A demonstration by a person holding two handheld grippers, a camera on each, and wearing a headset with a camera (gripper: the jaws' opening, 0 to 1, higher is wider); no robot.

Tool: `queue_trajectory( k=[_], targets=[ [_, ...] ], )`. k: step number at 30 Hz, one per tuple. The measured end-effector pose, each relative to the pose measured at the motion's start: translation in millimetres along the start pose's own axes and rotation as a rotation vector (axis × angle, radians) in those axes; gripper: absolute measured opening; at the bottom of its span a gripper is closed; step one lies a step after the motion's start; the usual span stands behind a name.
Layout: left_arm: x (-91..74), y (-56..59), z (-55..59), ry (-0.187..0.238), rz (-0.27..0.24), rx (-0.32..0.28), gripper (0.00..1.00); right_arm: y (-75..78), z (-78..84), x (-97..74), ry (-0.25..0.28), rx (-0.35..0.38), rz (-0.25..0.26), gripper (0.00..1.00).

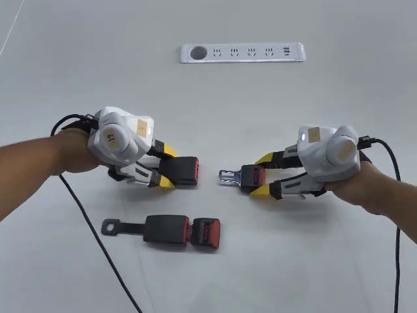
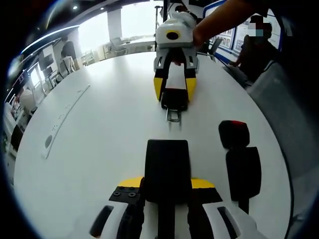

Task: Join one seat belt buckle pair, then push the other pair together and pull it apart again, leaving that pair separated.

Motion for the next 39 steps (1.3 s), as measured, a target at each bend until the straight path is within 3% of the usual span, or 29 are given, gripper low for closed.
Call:
queue_trajectory(
  k=[21, 31, 39],
  targets=[
    [-0.1, 1.9, 0.9, 0.008, 0.001, -0.001, 0.34, 4.0, -22.3, 31.0, 0.004, -0.036, -0.007, 0.34],
    [-1.0, 2.3, 1.1, -0.001, 0.001, 0.008, 0.34, 6.7, -29.3, 33.4, -0.027, -0.082, -0.013, 0.33],
    [-1.2, 2.3, 1.2, -0.001, 0.001, 0.008, 0.34, 8.9, -35.7, 42.1, -0.018, -0.087, -0.017, 0.33]
  ],
)
Point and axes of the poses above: the centre of the closed fingertips' face, and the gripper's own axes: x roughly forward along the fingers, y roughly to its right, z roughly out of its underside, the point moved 7 cm from there along -x, roughly backward along the fingers, and after that the axes turned 1 degree about y, right-handed, at the moved point
